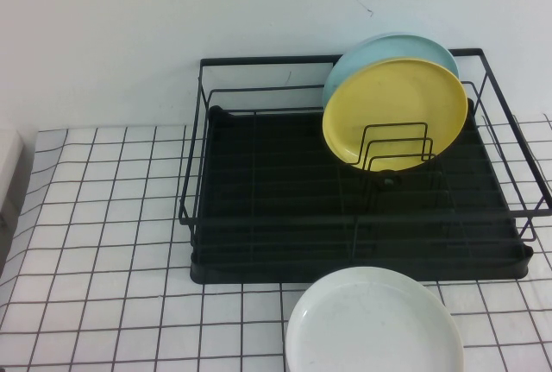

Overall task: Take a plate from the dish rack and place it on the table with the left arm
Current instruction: Grasp the plate from the shelf

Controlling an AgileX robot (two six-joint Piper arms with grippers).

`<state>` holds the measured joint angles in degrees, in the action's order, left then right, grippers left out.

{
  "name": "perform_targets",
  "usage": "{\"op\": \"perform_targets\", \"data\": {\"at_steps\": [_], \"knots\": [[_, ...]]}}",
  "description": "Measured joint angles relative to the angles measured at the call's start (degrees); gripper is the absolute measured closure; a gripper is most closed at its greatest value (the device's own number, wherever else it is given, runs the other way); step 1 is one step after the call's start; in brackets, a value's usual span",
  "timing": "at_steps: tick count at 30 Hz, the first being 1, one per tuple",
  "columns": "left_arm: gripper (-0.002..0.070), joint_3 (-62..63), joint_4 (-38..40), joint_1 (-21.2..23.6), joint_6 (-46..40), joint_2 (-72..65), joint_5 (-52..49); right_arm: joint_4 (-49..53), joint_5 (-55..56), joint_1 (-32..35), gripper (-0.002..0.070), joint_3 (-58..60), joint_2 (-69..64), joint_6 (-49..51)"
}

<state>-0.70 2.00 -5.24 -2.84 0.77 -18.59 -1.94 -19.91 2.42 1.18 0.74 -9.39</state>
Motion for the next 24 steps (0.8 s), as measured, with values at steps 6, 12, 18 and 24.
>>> {"op": "perform_targets", "data": {"at_steps": [6,12,18,24], "knots": [[0.0678,-0.6,-0.34,0.0,-0.22,0.0,9.99,0.0,0.0,0.0,0.0679,0.0,0.0,0.0],[0.0678,-0.6,-0.58,0.0,-0.35,0.0,23.11,0.0,0.0,0.0,0.0679,0.0,0.0,0.0],[0.0678,-0.6,-0.68,0.0,-0.45,0.0,35.39,0.0,0.0,0.0,0.0679,0.0,0.0,0.0],[0.0678,-0.6,3.98,0.0,9.77,0.0,38.99,0.0,0.0,0.0,0.0679,0.0,0.0,0.0]]}}
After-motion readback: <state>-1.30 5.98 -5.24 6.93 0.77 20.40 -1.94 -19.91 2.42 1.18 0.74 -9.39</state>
